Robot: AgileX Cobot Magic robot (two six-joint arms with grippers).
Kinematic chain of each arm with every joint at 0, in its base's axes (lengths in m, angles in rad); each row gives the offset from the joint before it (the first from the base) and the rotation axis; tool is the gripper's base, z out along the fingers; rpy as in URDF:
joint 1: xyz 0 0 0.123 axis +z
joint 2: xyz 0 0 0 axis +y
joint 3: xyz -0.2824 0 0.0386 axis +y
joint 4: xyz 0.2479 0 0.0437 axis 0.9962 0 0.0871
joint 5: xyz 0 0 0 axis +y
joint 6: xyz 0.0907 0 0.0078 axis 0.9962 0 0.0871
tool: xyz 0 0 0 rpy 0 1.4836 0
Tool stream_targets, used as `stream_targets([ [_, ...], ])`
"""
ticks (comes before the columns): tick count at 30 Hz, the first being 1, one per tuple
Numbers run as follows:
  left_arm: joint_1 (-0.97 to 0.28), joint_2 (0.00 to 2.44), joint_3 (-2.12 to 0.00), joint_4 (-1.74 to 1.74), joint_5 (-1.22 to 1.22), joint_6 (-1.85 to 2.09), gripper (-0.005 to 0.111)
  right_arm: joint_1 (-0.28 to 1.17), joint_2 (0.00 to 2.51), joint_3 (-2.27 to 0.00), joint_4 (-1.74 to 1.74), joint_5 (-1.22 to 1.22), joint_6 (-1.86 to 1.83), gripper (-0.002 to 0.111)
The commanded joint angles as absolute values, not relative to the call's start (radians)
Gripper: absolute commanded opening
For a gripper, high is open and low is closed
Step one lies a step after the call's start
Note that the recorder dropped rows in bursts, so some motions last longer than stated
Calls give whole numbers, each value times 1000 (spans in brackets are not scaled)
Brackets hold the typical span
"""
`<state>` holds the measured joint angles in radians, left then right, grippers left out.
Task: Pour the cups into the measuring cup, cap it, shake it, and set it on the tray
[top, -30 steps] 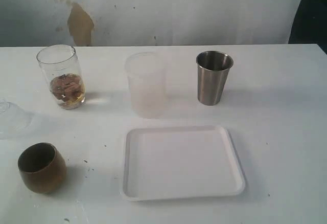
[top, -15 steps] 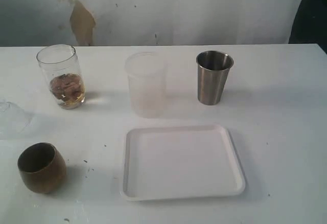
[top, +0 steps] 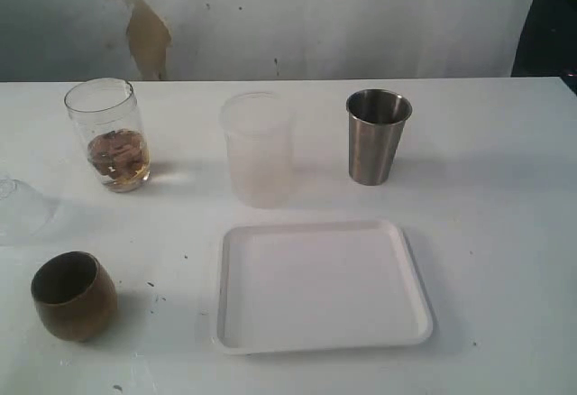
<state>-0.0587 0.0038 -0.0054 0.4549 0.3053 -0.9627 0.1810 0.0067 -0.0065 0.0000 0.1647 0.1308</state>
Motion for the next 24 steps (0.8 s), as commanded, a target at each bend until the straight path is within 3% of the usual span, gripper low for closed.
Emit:
stream_targets([
  [1,-62,0,0,459,296,-961,0,179,0,0,0,171,135,0],
  [4,-62,0,0,527,161,-961,0,179,0,0,0,171,135,0],
  [14,-62,0,-11,654,-712,-782,0,179,0,0,0,171,135,0],
  [18,-62,0,-14,605,-805,-698,0,179,0,0,0,171,135,0],
  [24,-62,106,-32,-271,-617,-293,0,179,0,0,0,171,134,0],
])
